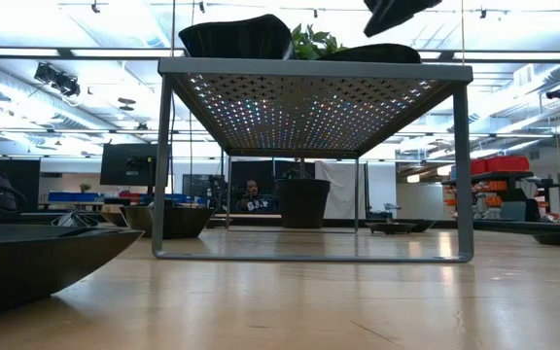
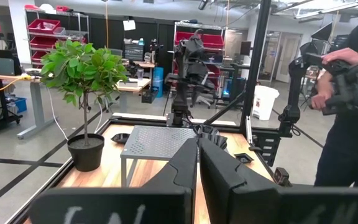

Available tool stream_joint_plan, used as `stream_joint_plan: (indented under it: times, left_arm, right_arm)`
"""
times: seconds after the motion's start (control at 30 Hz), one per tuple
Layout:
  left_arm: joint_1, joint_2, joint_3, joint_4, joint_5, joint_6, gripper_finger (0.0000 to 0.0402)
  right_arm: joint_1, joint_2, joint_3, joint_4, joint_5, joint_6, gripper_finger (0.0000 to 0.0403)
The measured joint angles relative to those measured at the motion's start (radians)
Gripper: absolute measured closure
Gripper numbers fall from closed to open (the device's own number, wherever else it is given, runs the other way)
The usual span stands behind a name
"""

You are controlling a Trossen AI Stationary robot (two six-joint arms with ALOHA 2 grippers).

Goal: Pick & Place Mini shaped plates
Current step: Stack the black bowl on top of the black bowl on the shelf

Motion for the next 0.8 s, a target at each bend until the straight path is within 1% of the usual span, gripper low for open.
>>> stream_joint_plan:
  times: [0.2, 0.33, 0.5, 0.8]
  left_arm:
    - [0.0, 0.0, 0.0, 0.0, 0.0, -0.001, 0.0378]
    - [0.0, 0.0, 0.0, 0.0, 0.0, 0.0, 0.0378]
    - [0.0, 0.0, 0.0, 0.0, 0.0, 0.0, 0.0378]
    - [0.0, 0.0, 0.0, 0.0, 0.0, 0.0, 0.0378]
  right_arm:
    - [-0.042, -0.068, -0.101, 0.003, 0.088, 0.137, 0.0235]
    - [-0.079, -0.097, -0.156, 0.004, 0.121, 0.227, 0.0228]
    - [-0.122, -0.11, -0.19, 0.0, 0.127, 0.332, 0.0227]
    - [-0.231, -0.11, -0.193, -0.078, 0.126, 0.558, 0.0227]
